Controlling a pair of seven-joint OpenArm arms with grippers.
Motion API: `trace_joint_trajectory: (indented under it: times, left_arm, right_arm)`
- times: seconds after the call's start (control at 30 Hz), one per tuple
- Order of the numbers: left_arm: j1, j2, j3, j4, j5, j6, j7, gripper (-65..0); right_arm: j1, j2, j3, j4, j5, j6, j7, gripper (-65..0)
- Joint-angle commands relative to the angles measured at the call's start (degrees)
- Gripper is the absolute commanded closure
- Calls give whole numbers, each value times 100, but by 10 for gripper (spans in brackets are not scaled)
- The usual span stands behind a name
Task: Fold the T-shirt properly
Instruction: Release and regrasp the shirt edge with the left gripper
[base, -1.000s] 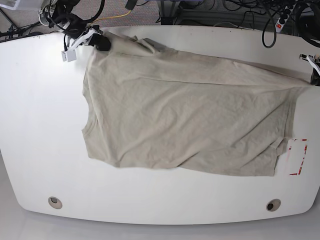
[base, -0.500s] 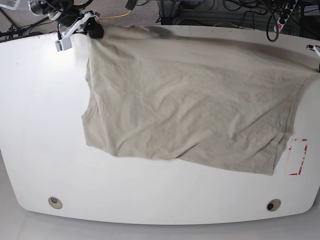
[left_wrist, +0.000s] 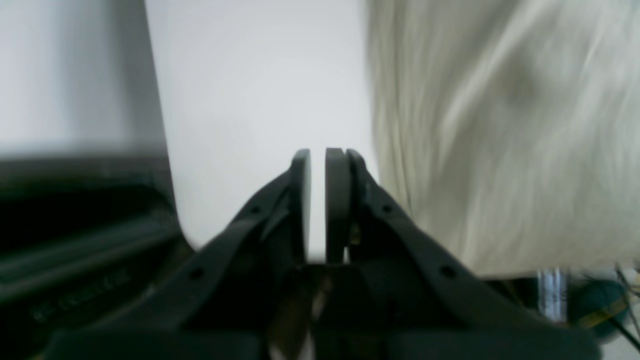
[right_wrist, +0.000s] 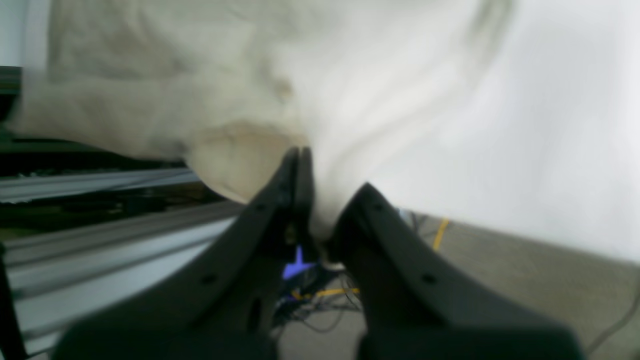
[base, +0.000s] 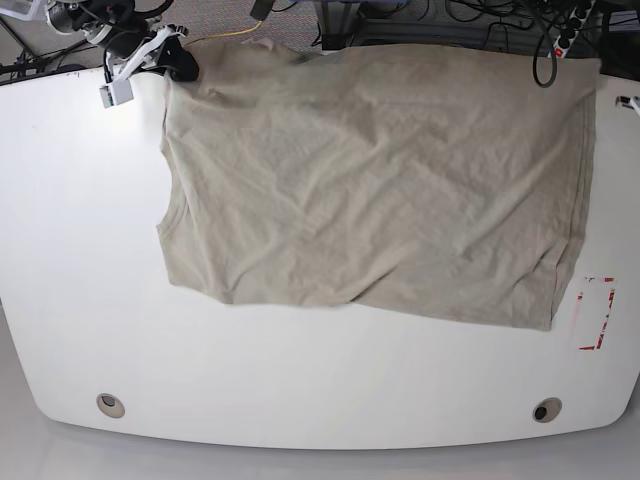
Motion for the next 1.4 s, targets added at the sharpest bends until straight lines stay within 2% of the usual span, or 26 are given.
trace_joint_trajectory:
  times: [0.0, 0.13, 0.23, 0.43, 0.57, 0.67, 0.73, 0.9, 1.03, 1.23, 1.37]
  left_arm:
    - [-321, -137, 248, 78, 285, 7, -13, -36]
    - [-937, 180, 635, 69, 865, 7, -5, -36]
    - [-1139, 224, 996, 69, 1243, 7, -5, -39]
    - [-769, 224, 1172, 78, 1296, 7, 31, -49]
    - [-409, 241, 1163, 78, 1287, 7, 39, -149]
    - [-198, 259, 1154, 60, 1287, 7, 39, -264]
    - [-198, 320, 1154, 60, 1279, 7, 39, -294]
    - [-172, 391, 961, -36, 821, 7, 39, -310]
    - [-198, 364, 794, -775, 153, 7, 83, -310]
    - [-128, -348, 846, -2384, -1069, 7, 136, -311]
    - [198, -550, 881, -2472, -1394, 7, 118, -311]
  right_arm:
    - [161, 67, 32, 43, 106, 32, 79, 0]
    - [460, 102, 41, -80, 97, 32, 79, 0]
    - [627, 93, 41, -186, 1, 32, 79, 0]
    - [697, 75, 41, -221, -228, 32, 79, 0]
    - [706, 67, 41, -221, -237, 32, 79, 0]
    - [706, 58, 32, -230, -254, 32, 79, 0]
    - [706, 58, 14, -230, -254, 32, 79, 0]
    - [688, 75, -364, -230, -263, 32, 97, 0]
    - [671, 67, -531, -230, -281, 32, 97, 0]
    - [662, 67, -566, -230, -281, 32, 97, 0]
    - [671, 75, -566, -230, -492, 32, 97, 0]
